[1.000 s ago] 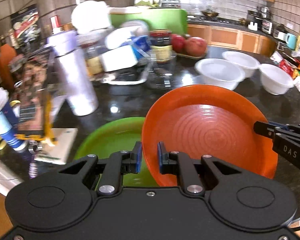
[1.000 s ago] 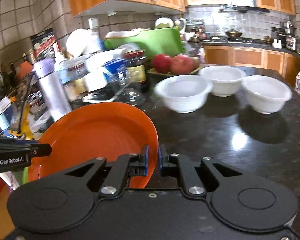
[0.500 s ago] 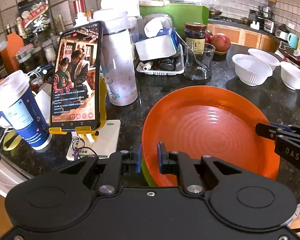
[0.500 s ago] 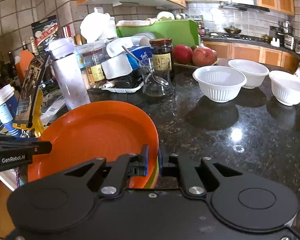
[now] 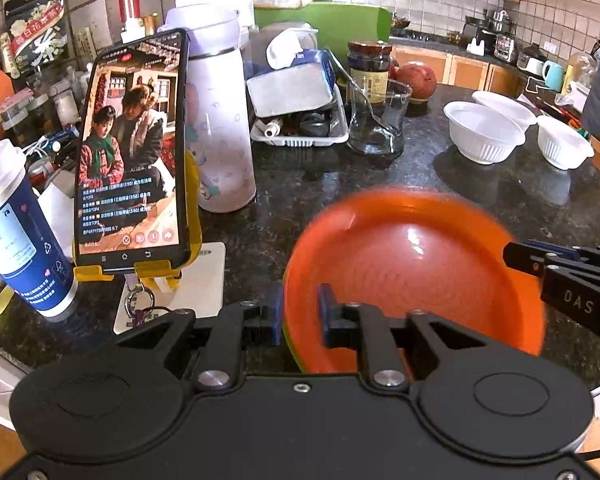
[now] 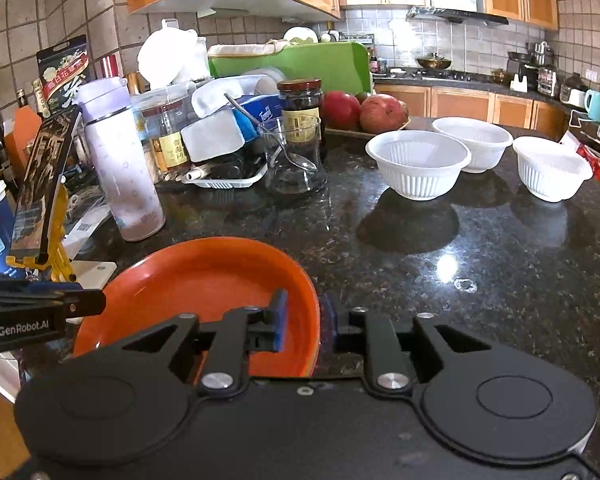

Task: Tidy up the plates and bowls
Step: 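Carry the orange plate with the left gripper over the green plate stack, then lower the orange plate onto the stack and open the left gripper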

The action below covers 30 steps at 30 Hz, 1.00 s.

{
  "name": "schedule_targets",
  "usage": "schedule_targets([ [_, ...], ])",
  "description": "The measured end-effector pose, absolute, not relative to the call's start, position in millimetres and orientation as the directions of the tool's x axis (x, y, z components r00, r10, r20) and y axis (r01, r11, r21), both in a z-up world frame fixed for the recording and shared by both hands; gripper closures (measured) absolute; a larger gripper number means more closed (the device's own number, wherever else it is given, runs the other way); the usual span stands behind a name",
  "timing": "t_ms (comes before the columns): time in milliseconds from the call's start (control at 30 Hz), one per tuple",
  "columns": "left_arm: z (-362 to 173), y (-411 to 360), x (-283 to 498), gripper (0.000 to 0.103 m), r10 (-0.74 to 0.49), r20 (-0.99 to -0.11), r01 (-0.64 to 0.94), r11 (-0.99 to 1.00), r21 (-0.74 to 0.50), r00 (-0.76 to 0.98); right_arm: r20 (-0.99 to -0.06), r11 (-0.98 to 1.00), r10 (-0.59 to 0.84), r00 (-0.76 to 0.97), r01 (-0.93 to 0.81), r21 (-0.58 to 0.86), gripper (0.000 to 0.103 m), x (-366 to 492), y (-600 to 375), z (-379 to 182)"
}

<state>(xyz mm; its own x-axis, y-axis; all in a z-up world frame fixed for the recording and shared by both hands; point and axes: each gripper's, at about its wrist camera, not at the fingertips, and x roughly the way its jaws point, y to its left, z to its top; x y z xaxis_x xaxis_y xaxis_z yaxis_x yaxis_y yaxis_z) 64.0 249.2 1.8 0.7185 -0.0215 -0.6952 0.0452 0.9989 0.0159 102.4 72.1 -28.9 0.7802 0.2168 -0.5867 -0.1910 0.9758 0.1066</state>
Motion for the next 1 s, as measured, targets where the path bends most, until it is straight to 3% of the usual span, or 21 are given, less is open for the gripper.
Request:
schedule_targets([
  [1000,6.8,247.0,41.4,0.068,-0.050,-0.668,0.087,0.996,0.023,0.742,-0.572,0.984,0.180,0.800,-0.147,0.104,0.079,71.8,66.6,-22.2],
])
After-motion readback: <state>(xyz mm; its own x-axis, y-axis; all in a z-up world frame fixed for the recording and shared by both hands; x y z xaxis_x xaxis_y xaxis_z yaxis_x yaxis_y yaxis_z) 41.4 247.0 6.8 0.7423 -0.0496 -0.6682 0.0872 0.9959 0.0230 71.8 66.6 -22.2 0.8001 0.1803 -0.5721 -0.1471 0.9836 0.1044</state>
